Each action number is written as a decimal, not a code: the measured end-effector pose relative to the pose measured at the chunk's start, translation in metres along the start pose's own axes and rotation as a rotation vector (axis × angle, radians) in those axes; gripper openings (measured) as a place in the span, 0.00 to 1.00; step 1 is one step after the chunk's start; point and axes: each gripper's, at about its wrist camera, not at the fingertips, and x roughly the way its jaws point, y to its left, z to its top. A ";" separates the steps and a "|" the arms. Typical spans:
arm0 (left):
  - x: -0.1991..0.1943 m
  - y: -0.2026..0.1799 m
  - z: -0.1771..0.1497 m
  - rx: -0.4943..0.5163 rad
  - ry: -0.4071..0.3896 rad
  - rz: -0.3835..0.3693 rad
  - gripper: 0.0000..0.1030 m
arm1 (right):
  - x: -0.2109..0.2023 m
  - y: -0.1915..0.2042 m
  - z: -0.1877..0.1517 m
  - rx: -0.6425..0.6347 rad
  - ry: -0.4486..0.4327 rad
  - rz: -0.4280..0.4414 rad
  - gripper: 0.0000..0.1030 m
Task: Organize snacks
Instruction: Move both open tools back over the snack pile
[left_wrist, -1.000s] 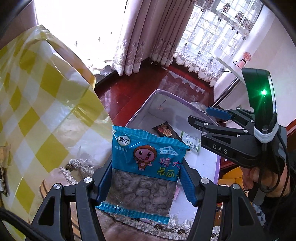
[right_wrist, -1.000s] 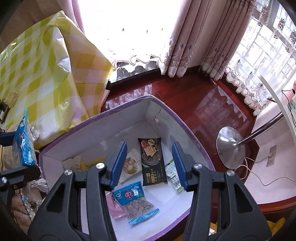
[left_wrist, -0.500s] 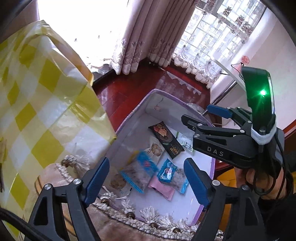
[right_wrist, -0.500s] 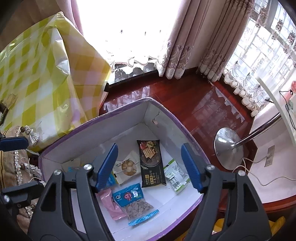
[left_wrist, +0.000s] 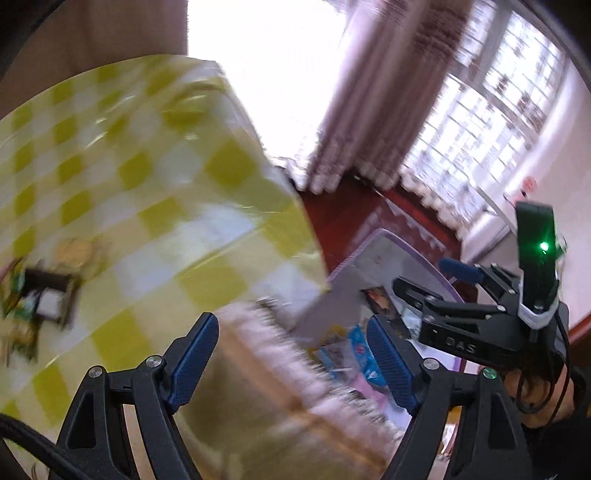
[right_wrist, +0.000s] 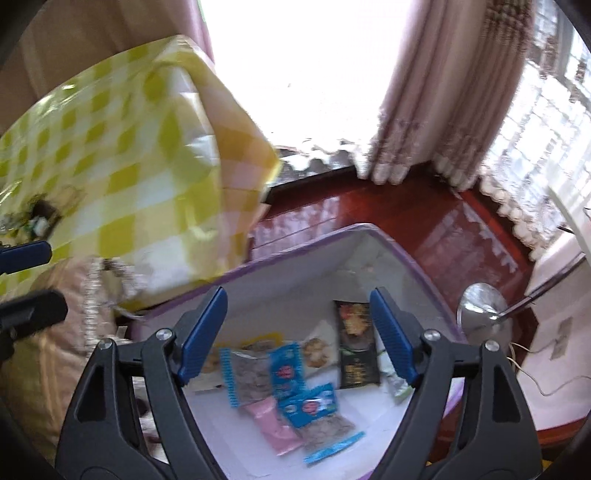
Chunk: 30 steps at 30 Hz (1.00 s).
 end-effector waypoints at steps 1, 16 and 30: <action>-0.004 0.008 -0.002 -0.027 -0.010 0.001 0.81 | -0.001 0.008 0.001 -0.016 0.002 0.015 0.79; -0.075 0.156 -0.053 -0.414 -0.135 0.102 0.80 | -0.013 0.108 0.015 -0.143 -0.008 0.168 0.79; -0.111 0.243 -0.092 -0.623 -0.189 0.148 0.75 | -0.011 0.199 0.019 -0.320 -0.023 0.243 0.79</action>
